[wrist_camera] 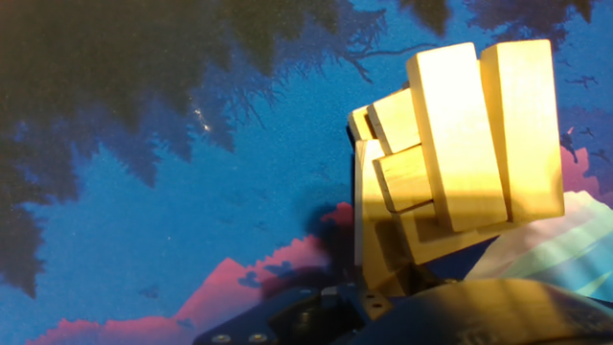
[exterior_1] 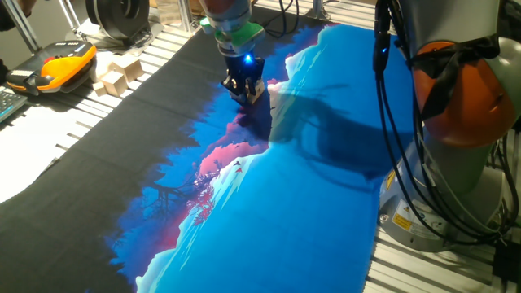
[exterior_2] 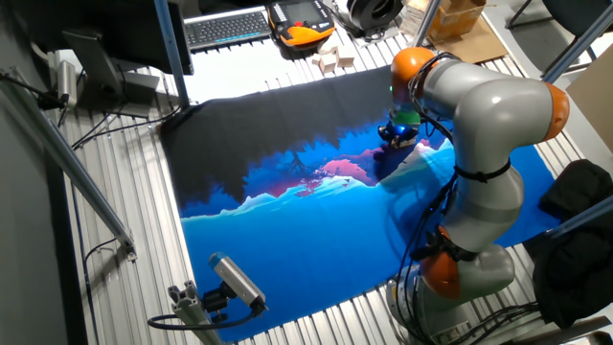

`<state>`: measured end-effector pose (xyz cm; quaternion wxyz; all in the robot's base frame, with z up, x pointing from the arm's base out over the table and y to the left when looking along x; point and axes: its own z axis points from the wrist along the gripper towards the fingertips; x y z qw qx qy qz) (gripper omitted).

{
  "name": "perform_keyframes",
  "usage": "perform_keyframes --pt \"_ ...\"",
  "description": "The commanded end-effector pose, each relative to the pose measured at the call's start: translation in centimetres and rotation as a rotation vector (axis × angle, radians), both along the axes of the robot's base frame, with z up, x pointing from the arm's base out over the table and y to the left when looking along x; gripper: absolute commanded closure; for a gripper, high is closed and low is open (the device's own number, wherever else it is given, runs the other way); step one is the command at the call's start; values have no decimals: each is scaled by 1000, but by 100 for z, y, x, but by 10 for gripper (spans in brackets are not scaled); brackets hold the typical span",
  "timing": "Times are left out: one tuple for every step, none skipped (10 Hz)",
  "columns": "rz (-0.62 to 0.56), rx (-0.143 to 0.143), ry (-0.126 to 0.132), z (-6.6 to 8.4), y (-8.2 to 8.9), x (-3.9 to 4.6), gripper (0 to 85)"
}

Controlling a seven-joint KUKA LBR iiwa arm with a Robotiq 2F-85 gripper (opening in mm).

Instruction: Play Jenga

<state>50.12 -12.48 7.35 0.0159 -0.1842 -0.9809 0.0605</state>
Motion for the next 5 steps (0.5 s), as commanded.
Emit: perform_keyframes --pt "3 2 0 0 0 0 850" --pt "3 3 0 1 -1 0 850" --pt "6 4 1 1 -1 0 850" --pt "7 5 0 1 -2 0 850" --pt "12 11 0 0 -1 1 850"
